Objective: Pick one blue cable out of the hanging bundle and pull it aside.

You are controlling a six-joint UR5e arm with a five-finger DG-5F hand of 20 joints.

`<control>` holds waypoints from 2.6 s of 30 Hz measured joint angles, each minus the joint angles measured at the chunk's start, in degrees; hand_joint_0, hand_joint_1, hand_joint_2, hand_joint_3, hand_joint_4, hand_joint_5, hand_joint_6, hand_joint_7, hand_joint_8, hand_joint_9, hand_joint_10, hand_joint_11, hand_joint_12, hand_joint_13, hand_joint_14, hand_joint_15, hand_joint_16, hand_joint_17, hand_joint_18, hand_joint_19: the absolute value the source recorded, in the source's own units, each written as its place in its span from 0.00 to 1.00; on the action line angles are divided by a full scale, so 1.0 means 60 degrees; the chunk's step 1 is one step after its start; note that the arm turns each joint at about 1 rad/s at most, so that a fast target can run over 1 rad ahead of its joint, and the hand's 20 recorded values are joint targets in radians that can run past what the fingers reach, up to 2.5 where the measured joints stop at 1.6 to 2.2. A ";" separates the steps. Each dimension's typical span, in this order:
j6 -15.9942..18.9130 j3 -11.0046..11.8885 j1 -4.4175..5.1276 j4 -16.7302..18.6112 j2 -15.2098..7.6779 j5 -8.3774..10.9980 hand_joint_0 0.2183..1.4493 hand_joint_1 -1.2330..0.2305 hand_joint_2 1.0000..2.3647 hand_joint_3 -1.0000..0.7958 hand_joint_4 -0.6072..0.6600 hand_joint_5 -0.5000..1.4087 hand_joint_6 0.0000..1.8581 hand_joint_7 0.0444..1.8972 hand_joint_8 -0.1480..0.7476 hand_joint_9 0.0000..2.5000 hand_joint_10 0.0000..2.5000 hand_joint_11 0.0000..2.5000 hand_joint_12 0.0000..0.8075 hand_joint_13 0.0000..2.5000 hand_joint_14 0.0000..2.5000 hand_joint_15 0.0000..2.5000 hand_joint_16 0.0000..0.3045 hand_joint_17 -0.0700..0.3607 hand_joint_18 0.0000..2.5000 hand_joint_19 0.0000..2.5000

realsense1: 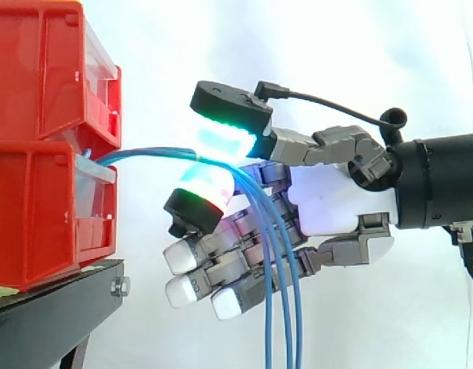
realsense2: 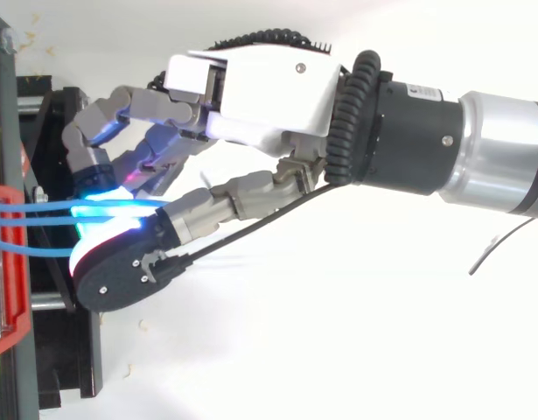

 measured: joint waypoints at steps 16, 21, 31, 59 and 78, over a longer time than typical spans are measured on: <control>-0.0004 -0.0057 0.0015 -0.0168 0.0039 0.0002 0.23 0.13 0.00 0.28 0.50 0.18 0.46 0.65 0.45 0.34 0.01 0.20 0.39 0.28 0.01 0.13 0.16 0.42 0.29 0.15; -0.0015 -0.0044 0.0016 -0.0171 0.0072 -0.0006 0.18 0.14 0.00 0.28 0.53 0.18 0.47 0.63 0.48 0.33 0.01 0.20 0.42 0.28 0.01 0.13 0.18 0.45 0.30 0.15; -0.0332 -0.0020 0.0004 -0.0181 0.0326 -0.0001 0.10 0.38 0.00 0.28 0.56 0.18 0.46 0.58 0.55 0.34 0.01 0.20 0.51 0.29 0.00 0.13 0.22 0.52 0.32 0.15; -0.0465 -0.0045 -0.0025 -0.0266 0.0401 0.0008 0.39 0.21 0.00 0.28 0.45 0.17 0.46 0.61 0.45 0.31 0.01 0.19 0.39 0.26 0.01 0.13 0.16 0.42 0.27 0.15; -0.0435 -0.0397 -0.0065 -0.0473 0.0400 -0.0007 0.25 0.48 0.00 0.30 0.55 0.17 0.43 0.65 0.50 0.32 0.01 0.20 0.43 0.26 0.01 0.14 0.18 0.45 0.26 0.19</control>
